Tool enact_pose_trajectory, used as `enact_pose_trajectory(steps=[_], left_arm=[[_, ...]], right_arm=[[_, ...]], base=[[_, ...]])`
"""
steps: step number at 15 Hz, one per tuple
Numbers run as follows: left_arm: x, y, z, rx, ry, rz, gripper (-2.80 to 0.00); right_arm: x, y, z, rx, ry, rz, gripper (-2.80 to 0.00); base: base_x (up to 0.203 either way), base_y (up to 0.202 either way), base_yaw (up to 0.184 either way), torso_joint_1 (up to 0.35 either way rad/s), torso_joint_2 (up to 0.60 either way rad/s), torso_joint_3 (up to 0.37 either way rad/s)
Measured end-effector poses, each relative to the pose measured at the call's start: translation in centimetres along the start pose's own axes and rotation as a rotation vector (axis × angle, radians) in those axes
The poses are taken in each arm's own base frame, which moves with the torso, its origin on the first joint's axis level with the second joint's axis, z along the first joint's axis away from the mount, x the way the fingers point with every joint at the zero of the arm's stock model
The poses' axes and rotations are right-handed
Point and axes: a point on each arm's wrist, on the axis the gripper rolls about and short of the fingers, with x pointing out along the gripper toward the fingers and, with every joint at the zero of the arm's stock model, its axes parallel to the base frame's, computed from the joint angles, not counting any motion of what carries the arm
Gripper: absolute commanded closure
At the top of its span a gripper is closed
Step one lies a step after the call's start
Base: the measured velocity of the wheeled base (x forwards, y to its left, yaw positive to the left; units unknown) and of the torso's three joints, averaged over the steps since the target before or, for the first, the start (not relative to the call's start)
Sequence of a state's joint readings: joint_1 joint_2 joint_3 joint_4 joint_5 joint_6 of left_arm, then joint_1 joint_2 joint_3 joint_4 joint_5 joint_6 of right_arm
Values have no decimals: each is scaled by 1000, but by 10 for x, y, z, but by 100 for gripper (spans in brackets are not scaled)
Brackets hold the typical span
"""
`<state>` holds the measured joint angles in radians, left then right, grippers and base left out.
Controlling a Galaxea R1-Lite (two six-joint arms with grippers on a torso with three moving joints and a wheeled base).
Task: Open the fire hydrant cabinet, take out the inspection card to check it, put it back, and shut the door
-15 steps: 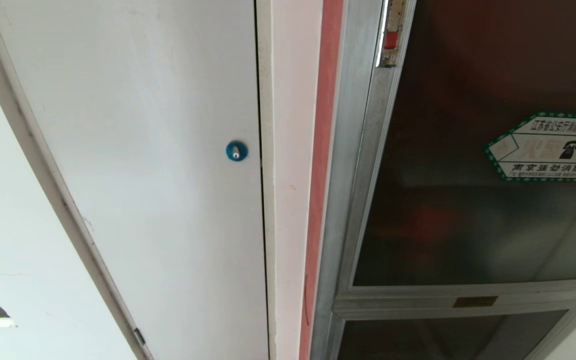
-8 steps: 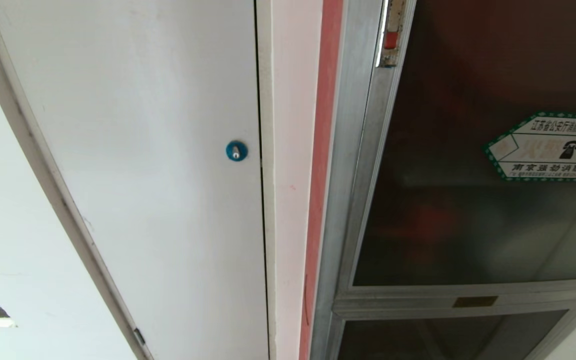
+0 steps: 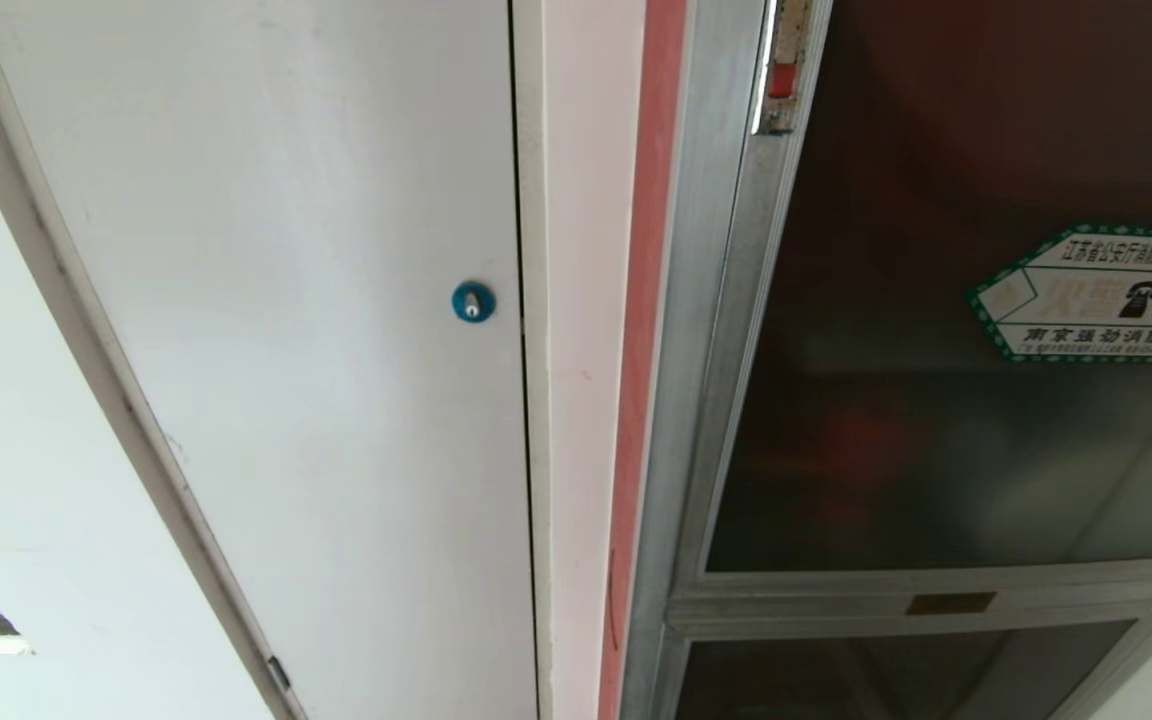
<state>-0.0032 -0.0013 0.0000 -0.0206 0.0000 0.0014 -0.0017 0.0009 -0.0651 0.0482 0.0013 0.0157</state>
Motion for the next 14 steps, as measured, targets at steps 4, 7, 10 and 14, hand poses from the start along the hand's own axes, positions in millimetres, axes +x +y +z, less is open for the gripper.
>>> enact_pose_trajectory(steps=[4, 7, 10, 14], left_arm=[[0, 0, 0, 0, 0, 0, 0], [0, 0, 0, 0, 0, 0, 0], [0, 0, 0, 0, 0, 0, 0], [0, 0, 0, 0, 0, 0, 0]], right_arm=[[-6, 2, 29, 0, -30, 54, 0], [-2, 4, 60, 1, -29, 152, 0], [15, 9, 108, 37, 7, 311, 0], [59, 15, 171, 112, 78, 599, 0]], base=[[0, 0, 0, 0, 0, 0], [0, 0, 0, 0, 0, 0], [0, 0, 0, 0, 0, 0], [0, 0, 0, 0, 0, 0]])
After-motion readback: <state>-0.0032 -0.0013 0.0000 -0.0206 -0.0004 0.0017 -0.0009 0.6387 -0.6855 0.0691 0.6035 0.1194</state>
